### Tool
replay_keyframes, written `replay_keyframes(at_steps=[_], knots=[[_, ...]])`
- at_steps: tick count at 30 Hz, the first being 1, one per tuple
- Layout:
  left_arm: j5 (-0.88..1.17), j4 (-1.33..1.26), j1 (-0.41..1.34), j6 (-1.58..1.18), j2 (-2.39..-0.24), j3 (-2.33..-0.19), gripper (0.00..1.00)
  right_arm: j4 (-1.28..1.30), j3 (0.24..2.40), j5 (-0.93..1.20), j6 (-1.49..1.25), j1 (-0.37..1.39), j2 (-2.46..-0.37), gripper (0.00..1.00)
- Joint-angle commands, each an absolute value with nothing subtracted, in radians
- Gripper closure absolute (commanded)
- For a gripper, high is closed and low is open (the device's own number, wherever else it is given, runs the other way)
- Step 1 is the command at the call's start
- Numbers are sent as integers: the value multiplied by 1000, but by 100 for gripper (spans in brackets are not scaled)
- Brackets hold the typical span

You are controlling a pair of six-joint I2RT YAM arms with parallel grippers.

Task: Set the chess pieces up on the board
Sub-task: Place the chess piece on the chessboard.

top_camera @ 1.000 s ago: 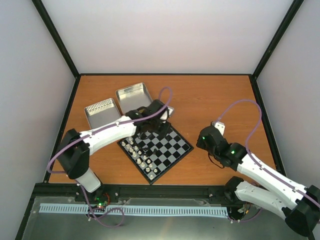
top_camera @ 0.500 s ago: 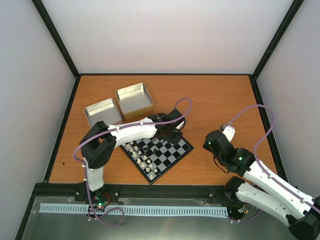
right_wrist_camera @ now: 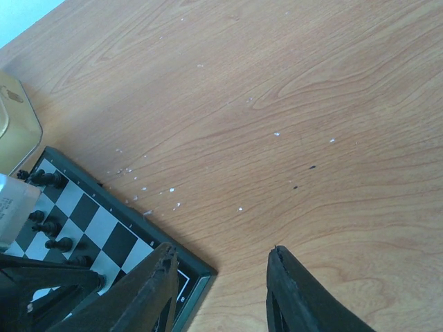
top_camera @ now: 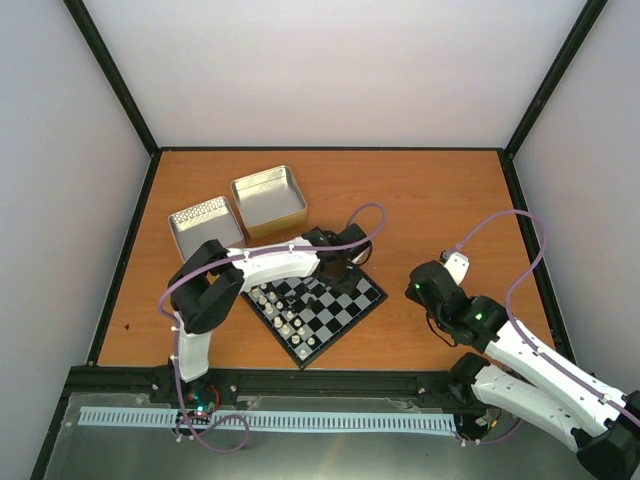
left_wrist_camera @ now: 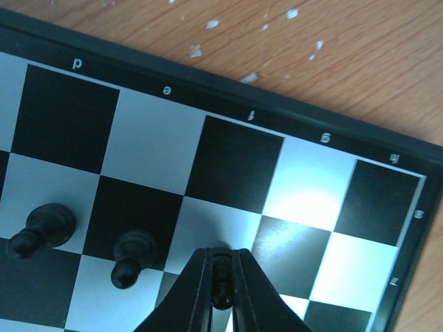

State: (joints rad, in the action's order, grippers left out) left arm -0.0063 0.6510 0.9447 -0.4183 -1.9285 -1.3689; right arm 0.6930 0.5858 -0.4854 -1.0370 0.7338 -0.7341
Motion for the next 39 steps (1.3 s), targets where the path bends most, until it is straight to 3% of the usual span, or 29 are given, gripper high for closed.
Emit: replay_keyframes(at_steps=[1,23,27,31,39], knots=[[-51,676,950,-418,-1948,-1406,94,688,577,-515,-1052,727,-734,63],[-25,676,949,-393,-1883,-1448,79,670,580,-494,-1042,727,-747,63],[-40,656,948,-381,-1782,-1449,77,661,583,-476,-1024,727,-749,63],[-149,597,935,-387,-1625,-1391,63,628,585,-441,-1001,727,-762,62],[-329,519,831,-344,-1327,-1228,51,548,645,-318,-915,727,-918,62]])
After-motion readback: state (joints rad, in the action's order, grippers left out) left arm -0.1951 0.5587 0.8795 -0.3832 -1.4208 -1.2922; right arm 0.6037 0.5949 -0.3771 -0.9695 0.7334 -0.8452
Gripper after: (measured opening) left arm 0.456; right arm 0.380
